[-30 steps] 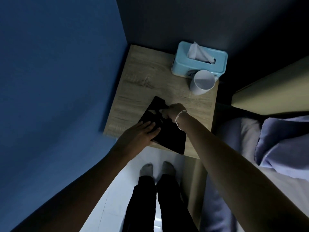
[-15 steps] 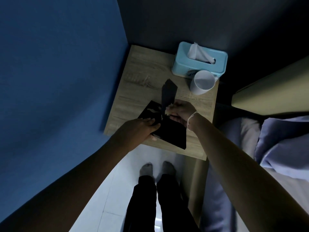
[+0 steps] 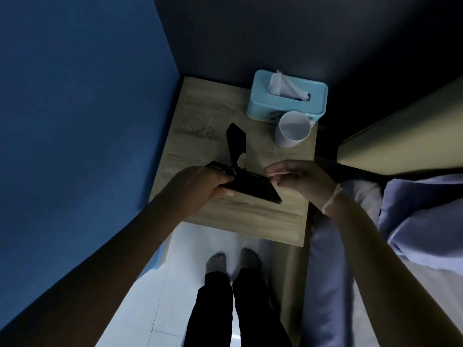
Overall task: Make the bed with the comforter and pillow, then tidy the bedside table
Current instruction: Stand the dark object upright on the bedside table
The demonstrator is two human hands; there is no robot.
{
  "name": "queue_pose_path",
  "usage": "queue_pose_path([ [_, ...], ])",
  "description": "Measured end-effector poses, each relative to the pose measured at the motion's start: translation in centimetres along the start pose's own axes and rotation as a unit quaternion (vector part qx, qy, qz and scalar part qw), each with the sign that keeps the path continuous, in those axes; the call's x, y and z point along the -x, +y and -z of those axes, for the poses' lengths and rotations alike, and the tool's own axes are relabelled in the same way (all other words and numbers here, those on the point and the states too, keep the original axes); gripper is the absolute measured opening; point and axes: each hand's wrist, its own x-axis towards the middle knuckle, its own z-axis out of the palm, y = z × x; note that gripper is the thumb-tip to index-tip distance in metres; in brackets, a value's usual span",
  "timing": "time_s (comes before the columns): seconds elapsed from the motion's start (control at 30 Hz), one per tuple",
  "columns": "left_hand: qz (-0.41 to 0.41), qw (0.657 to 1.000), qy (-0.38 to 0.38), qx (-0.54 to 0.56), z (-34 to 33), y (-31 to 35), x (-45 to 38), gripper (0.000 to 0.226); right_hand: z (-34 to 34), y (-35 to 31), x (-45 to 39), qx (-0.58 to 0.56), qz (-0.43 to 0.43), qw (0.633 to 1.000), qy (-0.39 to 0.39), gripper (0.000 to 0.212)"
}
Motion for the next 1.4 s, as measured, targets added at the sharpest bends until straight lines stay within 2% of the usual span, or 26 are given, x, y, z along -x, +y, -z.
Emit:
queue_pose_path([
  [0.07,0.014,1.0,0.017,0.007,0.7,-0.2,-1.2,0.042,0.6,-0.3,1.3,0.004,0.044,0.999,0.021,0.022],
  [0.2,0.04,0.997,0.054,0.034,2.5,0.1,-4.0,0.028,0.0,0.2,1.5,0.0,0.092,0.99,0.11,0.018],
  [0.27,0.045,0.994,0.085,0.046,2.7,0.1,-4.9,0.036,-0.6,0.5,0.9,-0.027,0.114,0.977,0.176,0.017],
  [0.4,0.049,0.97,0.225,-0.077,2.2,-0.2,-5.2,0.055,-1.4,0.2,-0.8,-0.01,0.141,0.947,0.288,0.019],
  [0.53,0.061,0.968,0.19,-0.151,0.5,-0.3,-5.2,0.073,-1.5,-0.5,-2.7,0.013,0.137,0.927,0.35,0.021],
  [0.7,0.054,0.968,0.178,-0.169,-0.2,-0.8,-6.4,0.087,-1.1,-2.0,-4.7,0.037,0.116,0.915,0.384,0.021],
  [1.0,0.063,0.974,0.17,-0.137,0.1,-1.7,-8.2,0.092,-0.9,-2.0,-6.2,0.066,0.11,0.913,0.387,0.025],
  [1.1,0.072,0.977,0.172,-0.099,-0.4,-2.1,-8.3,0.093,-1.3,-1.2,-6.3,0.056,0.119,0.917,0.377,0.031],
  [1.2,0.073,0.972,0.219,-0.039,-1.0,-2.1,-7.8,0.095,-1.6,-1.1,-6.4,0.023,0.123,0.924,0.362,0.036],
  [1.33,0.176,0.938,0.274,0.122,-3.8,-2.3,-6.7,0.094,-2.4,0.3,-5.3,0.041,0.07,0.911,0.405,0.041],
  [1.4,0.219,0.919,0.272,0.184,-5.8,-2.9,-6.4,0.093,-3.7,1.9,-4.6,0.082,0.012,0.92,0.383,0.049],
])
